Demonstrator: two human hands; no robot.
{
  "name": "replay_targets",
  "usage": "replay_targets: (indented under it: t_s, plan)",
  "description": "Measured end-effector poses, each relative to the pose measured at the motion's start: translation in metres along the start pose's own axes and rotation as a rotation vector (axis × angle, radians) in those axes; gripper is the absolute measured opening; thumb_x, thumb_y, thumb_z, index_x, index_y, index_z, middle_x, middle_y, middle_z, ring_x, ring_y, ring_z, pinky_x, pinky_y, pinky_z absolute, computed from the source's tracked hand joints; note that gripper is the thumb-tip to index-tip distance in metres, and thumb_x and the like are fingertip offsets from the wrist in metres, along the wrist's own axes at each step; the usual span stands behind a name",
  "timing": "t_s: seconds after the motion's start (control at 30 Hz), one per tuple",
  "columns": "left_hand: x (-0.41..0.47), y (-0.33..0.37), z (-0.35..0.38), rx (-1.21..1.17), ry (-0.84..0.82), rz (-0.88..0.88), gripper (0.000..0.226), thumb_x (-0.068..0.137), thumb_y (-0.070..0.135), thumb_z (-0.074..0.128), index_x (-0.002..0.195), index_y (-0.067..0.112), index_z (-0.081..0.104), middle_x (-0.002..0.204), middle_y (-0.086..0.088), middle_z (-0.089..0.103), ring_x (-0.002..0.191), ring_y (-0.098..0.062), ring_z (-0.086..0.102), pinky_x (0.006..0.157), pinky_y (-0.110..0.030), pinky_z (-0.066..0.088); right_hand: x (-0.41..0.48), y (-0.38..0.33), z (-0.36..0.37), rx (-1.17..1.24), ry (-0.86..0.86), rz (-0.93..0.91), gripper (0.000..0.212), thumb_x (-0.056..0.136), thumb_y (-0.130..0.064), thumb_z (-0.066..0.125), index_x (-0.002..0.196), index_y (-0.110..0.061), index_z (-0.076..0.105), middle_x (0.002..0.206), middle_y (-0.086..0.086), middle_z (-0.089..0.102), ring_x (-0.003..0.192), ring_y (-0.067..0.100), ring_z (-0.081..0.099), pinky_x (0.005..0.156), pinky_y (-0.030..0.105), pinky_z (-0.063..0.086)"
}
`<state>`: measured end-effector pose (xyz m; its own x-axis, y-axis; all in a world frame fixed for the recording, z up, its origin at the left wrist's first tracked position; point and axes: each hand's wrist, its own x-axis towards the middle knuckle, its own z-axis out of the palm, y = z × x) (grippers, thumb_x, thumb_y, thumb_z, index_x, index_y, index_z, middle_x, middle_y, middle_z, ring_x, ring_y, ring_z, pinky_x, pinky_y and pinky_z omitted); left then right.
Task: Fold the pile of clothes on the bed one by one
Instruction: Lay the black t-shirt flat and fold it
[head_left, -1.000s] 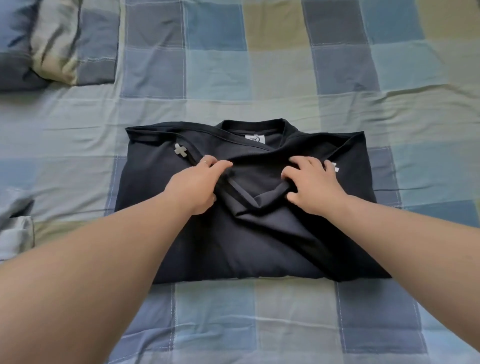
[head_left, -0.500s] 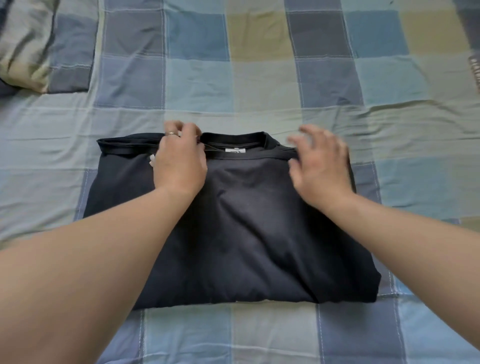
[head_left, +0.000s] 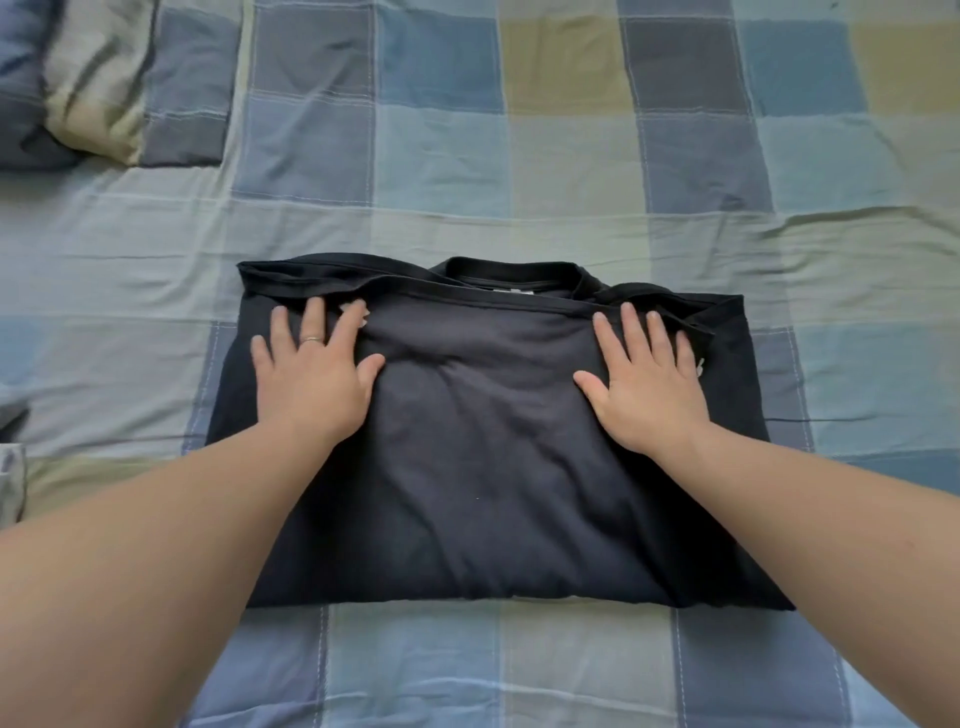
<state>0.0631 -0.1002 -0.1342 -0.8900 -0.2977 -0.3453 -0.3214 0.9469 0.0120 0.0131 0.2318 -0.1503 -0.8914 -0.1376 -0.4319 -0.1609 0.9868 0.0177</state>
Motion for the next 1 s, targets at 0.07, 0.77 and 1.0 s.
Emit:
replay_targets:
  t_s: [0.07, 0.77, 1.0]
  plan:
    - [-0.012, -0.016, 0.000, -0.081, 0.009, -0.125, 0.076, 0.098, 0.064, 0.040, 0.160, 0.037, 0.006, 0.170, -0.004, 0.002, 0.153, -0.038, 0.002, 0.121, -0.056, 0.008, -0.007, -0.008, -0.003, 0.031, 0.034, 0.030, 0.072, 0.100, -0.061, 0.029, 0.161, -0.034, 0.000, 0.170, 0.001, -0.008, 0.155, 0.027, -0.007, 0.123, 0.051, -0.004]
    - [-0.096, -0.084, -0.015, -0.936, -0.245, -0.470, 0.034, 0.085, 0.030, 0.074, 0.116, 0.018, 0.064, 0.112, -0.001, 0.071, 0.101, -0.027, 0.066, 0.097, -0.044, 0.052, -0.141, -0.006, 0.014, 0.142, -0.266, 0.167, 0.067, 0.103, -0.053, 0.036, 0.160, -0.036, 0.006, 0.170, -0.002, -0.008, 0.156, 0.025, -0.007, 0.123, 0.052, 0.005]
    - [-0.119, -0.021, -0.091, -0.848, -0.133, -0.233, 0.018, 0.089, 0.025, 0.057, 0.107, 0.029, 0.056, 0.090, 0.023, 0.058, 0.085, -0.012, 0.059, 0.071, -0.031, 0.042, -0.142, 0.009, -0.024, 0.400, -0.375, 0.110, 0.055, 0.106, -0.043, 0.039, 0.158, -0.027, 0.030, 0.169, 0.001, 0.013, 0.156, 0.023, 0.007, 0.124, 0.048, 0.013]
